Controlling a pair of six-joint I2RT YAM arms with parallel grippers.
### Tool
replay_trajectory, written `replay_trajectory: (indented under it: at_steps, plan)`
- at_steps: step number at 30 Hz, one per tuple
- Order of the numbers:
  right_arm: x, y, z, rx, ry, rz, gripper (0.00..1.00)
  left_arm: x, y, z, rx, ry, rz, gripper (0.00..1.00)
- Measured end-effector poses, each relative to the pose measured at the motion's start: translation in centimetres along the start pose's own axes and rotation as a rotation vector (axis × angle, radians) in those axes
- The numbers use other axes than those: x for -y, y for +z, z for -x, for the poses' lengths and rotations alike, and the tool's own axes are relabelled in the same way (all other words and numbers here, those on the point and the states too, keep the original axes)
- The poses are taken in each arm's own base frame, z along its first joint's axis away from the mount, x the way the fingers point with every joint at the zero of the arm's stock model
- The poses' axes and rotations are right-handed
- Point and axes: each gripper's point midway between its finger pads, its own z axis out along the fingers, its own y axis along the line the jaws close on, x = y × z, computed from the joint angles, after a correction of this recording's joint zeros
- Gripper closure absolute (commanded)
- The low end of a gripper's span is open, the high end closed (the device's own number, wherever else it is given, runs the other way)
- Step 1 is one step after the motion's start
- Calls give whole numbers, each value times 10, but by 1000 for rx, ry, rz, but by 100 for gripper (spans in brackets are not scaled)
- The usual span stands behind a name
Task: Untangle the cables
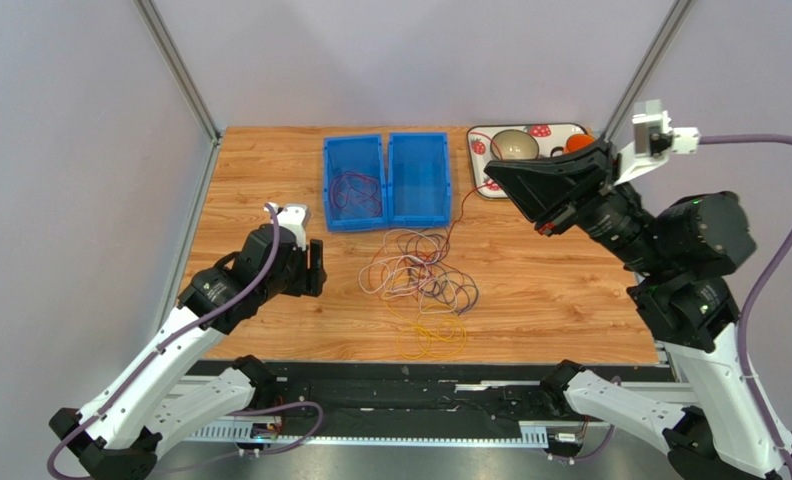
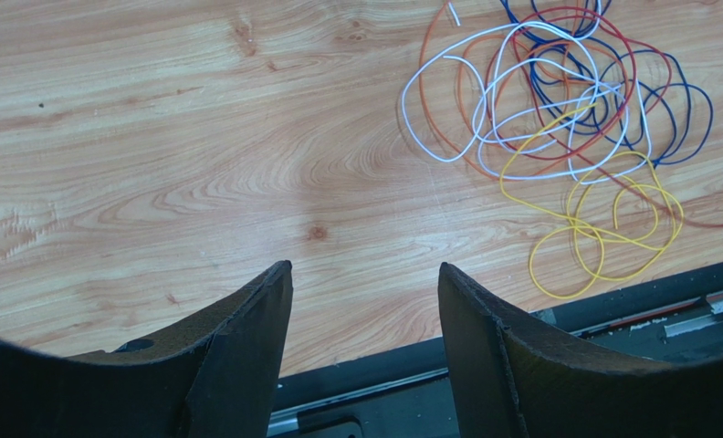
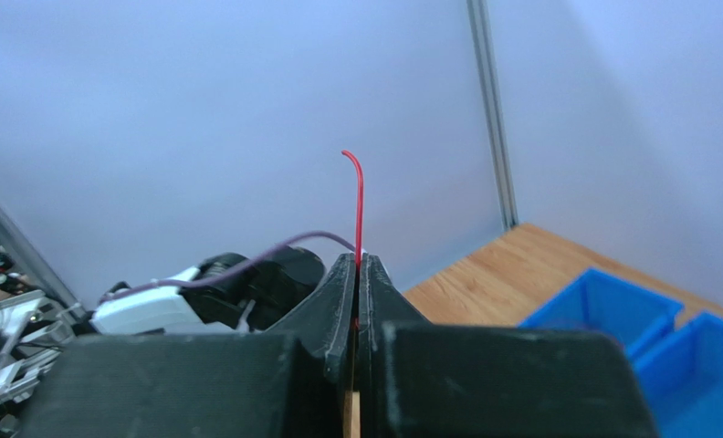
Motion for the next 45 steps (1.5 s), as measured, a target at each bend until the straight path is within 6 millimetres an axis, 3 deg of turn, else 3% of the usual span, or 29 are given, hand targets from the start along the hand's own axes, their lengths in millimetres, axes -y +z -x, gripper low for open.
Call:
replay_trajectory:
  at_steps: [3, 7, 9, 11, 13, 16, 22, 27, 36, 45]
  plan:
    - [36, -1, -44, -72, 35, -122, 100, 0, -1, -1, 6, -2, -5, 32]
    - [121, -13, -153, -308, 98, -431, 100, 5, -3, -3, 11, -18, -39, 41]
    - [162, -32, -211, -456, 111, -605, 100, 12, -3, -6, 14, -25, -70, 41]
    - [189, -56, -255, -593, 113, -741, 100, 25, 1, -10, 14, -20, -113, 40]
    - [206, -80, -279, -688, 105, -847, 100, 44, 6, -19, 6, 0, -176, 40]
    - [210, -87, -272, -680, 84, -891, 100, 71, 16, -30, -17, 33, -243, 38]
    - [210, -67, -230, -557, 46, -894, 100, 124, 38, -44, -53, 89, -308, 36]
    - [211, -68, -231, -555, 43, -902, 100, 152, 63, -50, -81, 114, -301, 36]
    - [214, -73, -236, -571, 44, -915, 100, 221, 87, -46, -50, 188, -349, 32]
    - [213, -74, -234, -564, 43, -914, 100, 251, 119, -60, 59, 272, -379, 26]
